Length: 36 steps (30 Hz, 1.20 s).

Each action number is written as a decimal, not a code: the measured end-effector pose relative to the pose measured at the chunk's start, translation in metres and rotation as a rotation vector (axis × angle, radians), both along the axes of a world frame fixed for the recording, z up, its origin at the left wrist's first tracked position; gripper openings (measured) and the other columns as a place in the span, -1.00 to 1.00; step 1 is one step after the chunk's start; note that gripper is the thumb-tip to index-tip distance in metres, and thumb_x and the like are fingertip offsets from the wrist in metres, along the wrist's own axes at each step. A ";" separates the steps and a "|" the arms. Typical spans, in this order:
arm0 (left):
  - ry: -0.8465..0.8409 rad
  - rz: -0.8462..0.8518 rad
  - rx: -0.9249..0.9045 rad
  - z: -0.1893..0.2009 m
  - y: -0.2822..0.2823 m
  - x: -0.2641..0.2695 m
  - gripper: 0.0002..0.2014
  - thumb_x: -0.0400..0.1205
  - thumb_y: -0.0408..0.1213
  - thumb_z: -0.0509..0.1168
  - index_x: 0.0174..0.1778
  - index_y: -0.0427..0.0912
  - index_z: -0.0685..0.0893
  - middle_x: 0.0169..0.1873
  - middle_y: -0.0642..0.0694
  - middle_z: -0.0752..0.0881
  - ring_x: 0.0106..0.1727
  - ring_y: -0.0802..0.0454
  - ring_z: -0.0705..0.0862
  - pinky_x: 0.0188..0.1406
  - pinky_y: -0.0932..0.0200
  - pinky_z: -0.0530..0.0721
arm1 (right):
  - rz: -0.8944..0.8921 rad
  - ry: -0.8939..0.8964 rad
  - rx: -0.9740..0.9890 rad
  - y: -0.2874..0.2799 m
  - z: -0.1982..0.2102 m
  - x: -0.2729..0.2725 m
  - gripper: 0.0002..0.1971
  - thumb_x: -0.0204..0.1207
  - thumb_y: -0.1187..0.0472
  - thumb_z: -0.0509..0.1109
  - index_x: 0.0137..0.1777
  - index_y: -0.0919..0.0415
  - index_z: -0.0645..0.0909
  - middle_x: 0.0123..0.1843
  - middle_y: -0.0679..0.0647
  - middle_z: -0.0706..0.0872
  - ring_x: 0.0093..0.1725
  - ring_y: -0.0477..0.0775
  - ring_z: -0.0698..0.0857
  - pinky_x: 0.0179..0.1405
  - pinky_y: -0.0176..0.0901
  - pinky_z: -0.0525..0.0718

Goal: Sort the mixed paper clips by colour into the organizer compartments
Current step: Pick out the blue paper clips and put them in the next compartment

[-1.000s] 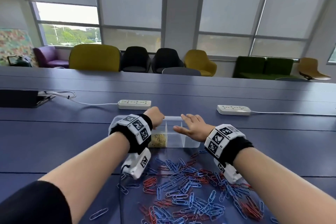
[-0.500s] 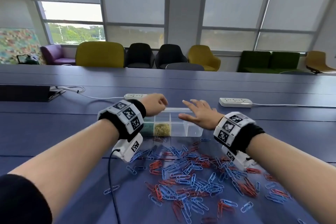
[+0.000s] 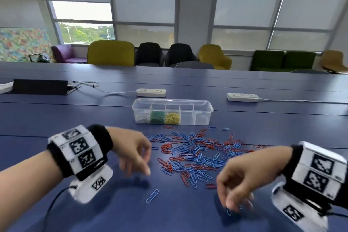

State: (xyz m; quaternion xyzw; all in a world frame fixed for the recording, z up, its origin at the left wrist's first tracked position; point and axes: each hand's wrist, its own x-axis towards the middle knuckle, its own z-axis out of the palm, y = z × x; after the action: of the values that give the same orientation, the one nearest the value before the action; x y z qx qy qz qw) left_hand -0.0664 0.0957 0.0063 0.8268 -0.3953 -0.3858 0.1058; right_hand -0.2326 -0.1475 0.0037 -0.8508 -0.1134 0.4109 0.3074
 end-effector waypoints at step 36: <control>-0.094 0.093 -0.110 -0.020 -0.019 -0.003 -0.68 0.43 -0.02 0.51 -0.11 -0.07 0.55 -0.25 0.02 0.65 -0.39 0.18 0.63 -0.36 0.27 0.68 | -0.133 -0.504 -0.383 0.001 -0.017 0.024 -0.81 0.47 -0.05 0.45 -0.11 0.03 0.57 -0.19 -0.06 0.68 -0.28 -0.18 0.57 -0.18 -0.32 0.53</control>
State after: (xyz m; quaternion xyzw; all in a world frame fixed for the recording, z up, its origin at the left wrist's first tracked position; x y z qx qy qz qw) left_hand -0.0691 0.0768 -0.0142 0.8545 -0.3816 -0.3189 0.1499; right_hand -0.2085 -0.1470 -0.0137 -0.9736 -0.0507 0.1802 0.1304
